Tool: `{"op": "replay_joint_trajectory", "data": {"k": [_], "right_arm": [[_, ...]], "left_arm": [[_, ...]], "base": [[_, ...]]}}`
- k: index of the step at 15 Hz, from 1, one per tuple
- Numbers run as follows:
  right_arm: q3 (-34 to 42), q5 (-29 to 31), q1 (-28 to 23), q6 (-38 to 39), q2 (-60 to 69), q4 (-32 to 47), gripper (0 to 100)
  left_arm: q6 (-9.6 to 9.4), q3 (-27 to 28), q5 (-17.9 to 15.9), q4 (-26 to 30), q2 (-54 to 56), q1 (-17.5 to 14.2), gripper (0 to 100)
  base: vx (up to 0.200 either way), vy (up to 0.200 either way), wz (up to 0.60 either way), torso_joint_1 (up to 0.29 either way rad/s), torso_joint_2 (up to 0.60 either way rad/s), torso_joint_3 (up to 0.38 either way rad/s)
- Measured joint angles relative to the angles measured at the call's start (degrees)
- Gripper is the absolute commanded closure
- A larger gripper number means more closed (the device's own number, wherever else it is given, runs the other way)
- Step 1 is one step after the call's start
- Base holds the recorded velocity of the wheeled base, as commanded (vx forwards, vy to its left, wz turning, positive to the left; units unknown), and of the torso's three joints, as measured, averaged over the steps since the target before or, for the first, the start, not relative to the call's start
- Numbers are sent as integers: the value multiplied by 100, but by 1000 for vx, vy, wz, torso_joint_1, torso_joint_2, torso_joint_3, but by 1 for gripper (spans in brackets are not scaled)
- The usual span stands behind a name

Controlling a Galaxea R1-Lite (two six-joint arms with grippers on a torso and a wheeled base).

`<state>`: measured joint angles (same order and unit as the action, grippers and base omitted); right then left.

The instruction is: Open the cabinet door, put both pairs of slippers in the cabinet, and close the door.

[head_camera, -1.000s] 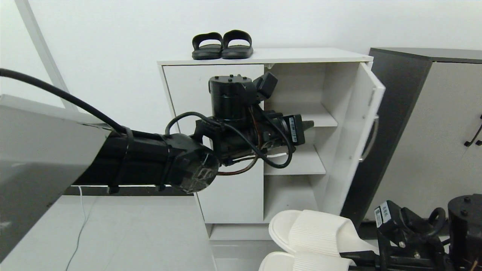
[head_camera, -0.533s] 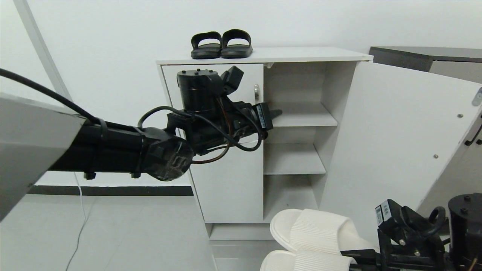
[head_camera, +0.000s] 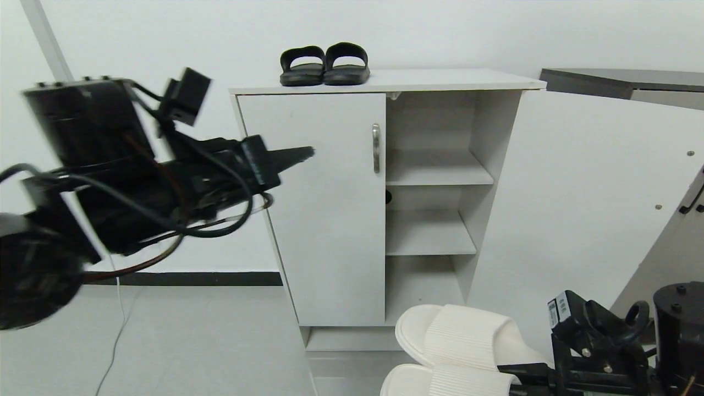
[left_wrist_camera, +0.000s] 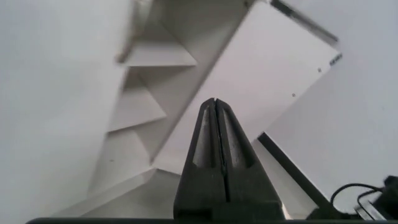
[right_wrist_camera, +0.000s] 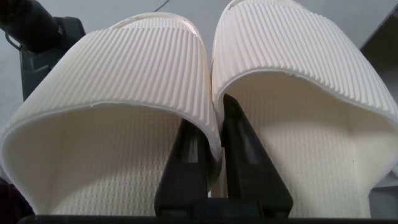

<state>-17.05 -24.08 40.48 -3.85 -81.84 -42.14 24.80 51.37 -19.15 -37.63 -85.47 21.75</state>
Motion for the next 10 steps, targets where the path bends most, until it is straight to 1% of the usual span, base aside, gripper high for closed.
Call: {"op": "replay_joint_trajectory", "data": {"k": [2,4,6,8,9,10], "right_arm": [[0,0,2,0,6,-9,100],[0,0,0,0,6,-9,100],[0,2,0,0,2,-11,100],[0,0,0,0,-9,-6,100],[0,2,2,0,-16,-6,100],[0,10,-2,0,-28,-2,100]], "left_arm": [[-4,-796,-2,293,1104,-522,100],[-22,-1447,0,983,2345,-1025,100],[-39,-1844,5,2248,3701,-1346,100],[-57,-2055,35,3900,5110,-1542,100],[-68,-2138,110,4557,5749,-1608,100],[-104,-2258,312,5093,6348,-1679,100]], "base": [[0,0,0,0,0,0],[0,0,0,0,0,0],[0,0,0,0,0,0],[0,0,0,0,0,0],[0,0,0,0,0,0],[0,0,0,0,0,0]]}}
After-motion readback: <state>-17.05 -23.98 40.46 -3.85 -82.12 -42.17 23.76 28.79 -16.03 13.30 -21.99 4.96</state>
